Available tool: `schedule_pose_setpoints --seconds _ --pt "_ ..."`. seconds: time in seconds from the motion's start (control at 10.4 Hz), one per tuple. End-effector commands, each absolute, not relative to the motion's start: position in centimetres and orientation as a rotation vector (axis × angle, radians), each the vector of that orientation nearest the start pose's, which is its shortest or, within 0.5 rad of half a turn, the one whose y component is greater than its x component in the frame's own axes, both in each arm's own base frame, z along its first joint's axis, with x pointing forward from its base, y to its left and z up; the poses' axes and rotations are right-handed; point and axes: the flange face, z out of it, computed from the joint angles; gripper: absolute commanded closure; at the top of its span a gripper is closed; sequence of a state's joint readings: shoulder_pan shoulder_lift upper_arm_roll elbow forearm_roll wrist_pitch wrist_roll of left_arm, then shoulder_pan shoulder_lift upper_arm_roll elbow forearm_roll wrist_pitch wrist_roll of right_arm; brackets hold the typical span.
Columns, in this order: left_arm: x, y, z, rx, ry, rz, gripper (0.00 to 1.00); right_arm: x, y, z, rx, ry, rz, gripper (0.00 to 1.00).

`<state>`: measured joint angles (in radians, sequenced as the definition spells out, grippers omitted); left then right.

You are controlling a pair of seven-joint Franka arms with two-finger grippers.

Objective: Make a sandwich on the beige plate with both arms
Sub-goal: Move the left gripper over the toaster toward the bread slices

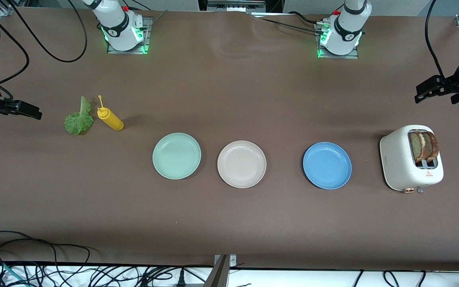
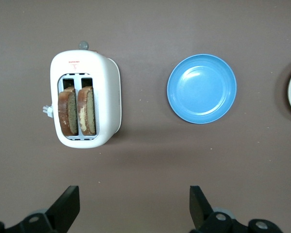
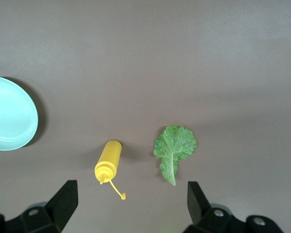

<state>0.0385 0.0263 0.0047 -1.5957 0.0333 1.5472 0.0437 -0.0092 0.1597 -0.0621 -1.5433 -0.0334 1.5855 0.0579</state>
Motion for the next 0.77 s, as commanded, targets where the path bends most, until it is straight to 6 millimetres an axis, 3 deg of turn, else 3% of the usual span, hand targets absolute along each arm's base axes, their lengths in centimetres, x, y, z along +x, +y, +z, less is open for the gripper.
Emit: schedule_pose_setpoints --seconds 0.0,0.19,0.29,0.39,0.68 --pt "57.1 3.9 58.5 -3.127 0.003 0.162 0.00 59.4 -4.6 55.0 -3.158 0.179 0.180 0.00" --pt "58.6 5.8 54.6 -3.128 -0.047 0.260 0.00 59.4 -4.6 55.0 -3.158 0.179 0.183 0.00" --pt "59.0 7.2 53.8 -3.132 -0.080 0.278 0.00 59.4 -4.6 55.0 -3.158 0.179 0.183 0.00" --pt "59.3 8.3 54.3 -3.130 -0.107 0.257 0.00 59.4 -4.6 55.0 -3.158 0.179 0.183 0.00" --pt "59.8 8.5 53.0 -3.131 -0.109 0.290 0.00 59.4 -4.6 55.0 -3.158 0.179 0.183 0.00"
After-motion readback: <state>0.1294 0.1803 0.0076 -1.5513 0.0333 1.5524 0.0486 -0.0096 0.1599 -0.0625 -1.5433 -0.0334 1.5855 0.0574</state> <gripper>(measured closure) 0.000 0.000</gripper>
